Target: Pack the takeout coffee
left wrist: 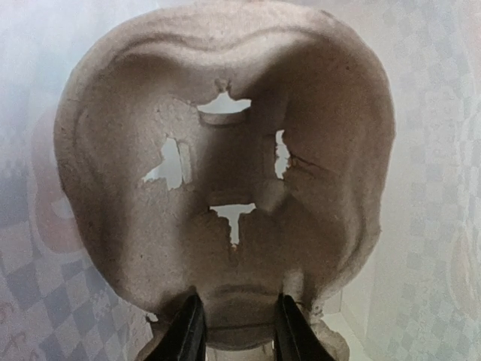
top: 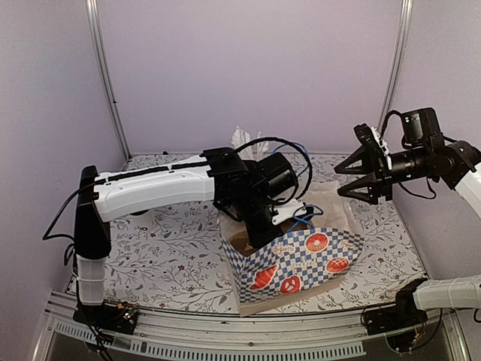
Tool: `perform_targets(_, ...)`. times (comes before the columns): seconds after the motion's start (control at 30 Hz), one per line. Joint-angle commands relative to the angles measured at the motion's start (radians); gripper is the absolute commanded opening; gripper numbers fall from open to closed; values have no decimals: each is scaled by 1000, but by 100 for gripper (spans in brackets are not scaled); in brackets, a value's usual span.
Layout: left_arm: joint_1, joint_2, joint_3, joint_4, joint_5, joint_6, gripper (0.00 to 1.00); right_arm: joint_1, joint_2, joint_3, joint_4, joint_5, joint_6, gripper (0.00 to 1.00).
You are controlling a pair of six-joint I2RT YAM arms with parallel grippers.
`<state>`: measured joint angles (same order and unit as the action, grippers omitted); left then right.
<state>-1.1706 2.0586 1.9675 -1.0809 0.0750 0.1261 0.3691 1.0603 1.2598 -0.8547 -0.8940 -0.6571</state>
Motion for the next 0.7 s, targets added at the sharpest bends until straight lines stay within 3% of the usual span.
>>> perform_targets(0.0,12,-13,38,-38,8,-19,23,90,42,27,-101,81,-59,61)
perform_targets(0.3,15,-11,60,-45,3,-25,23,267,164,72,-154,183,-100,55)
perform_targets(0.47,19,-9,54,-47,10,-26,24,316,199,102,-171,186,-96,45)
perform_targets(0.67,20,18,27,-54,25,-34,25,316,187,193,-217,176,-107,50)
